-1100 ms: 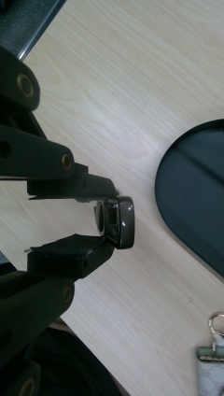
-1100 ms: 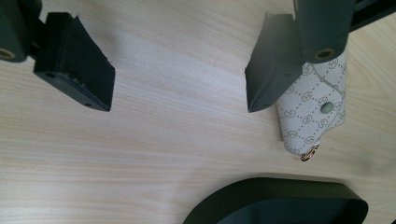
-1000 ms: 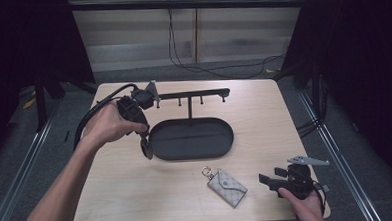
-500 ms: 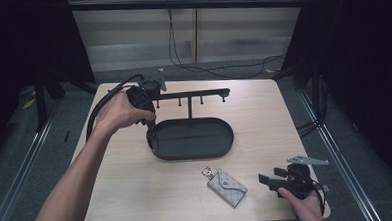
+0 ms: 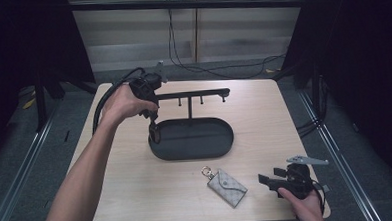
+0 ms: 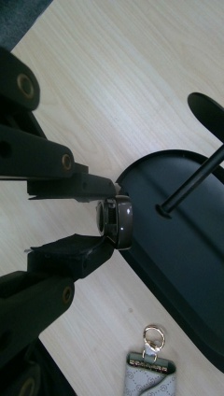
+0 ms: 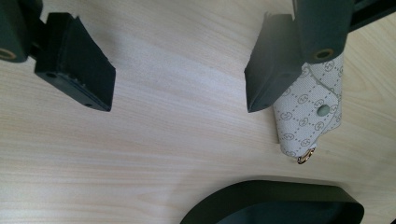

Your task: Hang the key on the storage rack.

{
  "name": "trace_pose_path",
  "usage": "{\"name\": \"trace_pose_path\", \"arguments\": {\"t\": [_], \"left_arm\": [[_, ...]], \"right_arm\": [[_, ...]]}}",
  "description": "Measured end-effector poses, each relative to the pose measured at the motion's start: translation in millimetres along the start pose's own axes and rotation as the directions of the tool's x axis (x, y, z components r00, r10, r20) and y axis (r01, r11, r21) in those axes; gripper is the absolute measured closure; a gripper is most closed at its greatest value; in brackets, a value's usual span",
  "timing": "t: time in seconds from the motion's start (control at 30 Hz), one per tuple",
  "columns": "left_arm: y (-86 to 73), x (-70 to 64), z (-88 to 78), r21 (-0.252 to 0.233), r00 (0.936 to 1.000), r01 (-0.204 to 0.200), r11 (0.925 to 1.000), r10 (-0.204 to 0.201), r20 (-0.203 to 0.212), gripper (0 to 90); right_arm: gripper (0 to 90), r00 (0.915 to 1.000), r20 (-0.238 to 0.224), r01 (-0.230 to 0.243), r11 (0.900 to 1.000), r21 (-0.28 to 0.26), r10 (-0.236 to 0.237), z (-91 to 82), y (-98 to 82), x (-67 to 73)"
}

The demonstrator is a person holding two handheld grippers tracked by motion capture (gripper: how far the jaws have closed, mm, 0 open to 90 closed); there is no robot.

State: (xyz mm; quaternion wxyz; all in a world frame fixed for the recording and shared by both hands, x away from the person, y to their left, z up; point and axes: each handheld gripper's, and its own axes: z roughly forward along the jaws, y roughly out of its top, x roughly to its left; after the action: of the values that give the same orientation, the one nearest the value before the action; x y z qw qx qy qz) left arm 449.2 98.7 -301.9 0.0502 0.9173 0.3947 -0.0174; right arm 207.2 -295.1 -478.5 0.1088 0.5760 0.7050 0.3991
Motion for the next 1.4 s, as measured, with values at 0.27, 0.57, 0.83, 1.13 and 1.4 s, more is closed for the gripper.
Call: {"name": "trace_pose_path", "arguments": {"t": [0.27, 0.57, 0.83, 1.13, 1.4], "left_arm": [[10.5, 1.1, 2.9, -0.006, 0.9988, 0.049, 0.9988, -0.049, 0.008, 70.9], [19.0, 2.4, 6.8, 0.004, 0.9968, 0.075, 0.9972, -0.075, -0.027, 70.9], [26.0, 2.1, 12.6, 0.002, 0.9936, 0.096, 0.9953, -0.096, -0.059, 70.8], [23.7, 3.2, 15.3, -0.041, 0.9920, 0.118, 0.9922, -0.119, -0.040, 68.2], [15.4, 3.4, 15.6, -0.050, 0.9928, 0.114, 0.9922, -0.116, -0.029, 44.6]], "right_arm": [[24.5, 1.0000, 0.003, 0.003, 1.000, 0.001, -0.003, -0.7, -0.3, 0.5], [24.5, 1.0000, -0.004, 0.007, 1.000, -0.001, -0.007, -1.1, -0.3, 0.6], [24.5, 0.9999, -0.007, 0.008, 1.000, 0.001, -0.008, -1.5, -0.3, 0.9], [24.5, 0.9998, -0.010, 0.017, 1.000, 0.003, -0.017, -0.6, -0.3, 1.0], [24.5, 0.9998, -0.010, 0.017, 1.000, 0.010, -0.017, 0.8, 0.0, 1.1]]}}
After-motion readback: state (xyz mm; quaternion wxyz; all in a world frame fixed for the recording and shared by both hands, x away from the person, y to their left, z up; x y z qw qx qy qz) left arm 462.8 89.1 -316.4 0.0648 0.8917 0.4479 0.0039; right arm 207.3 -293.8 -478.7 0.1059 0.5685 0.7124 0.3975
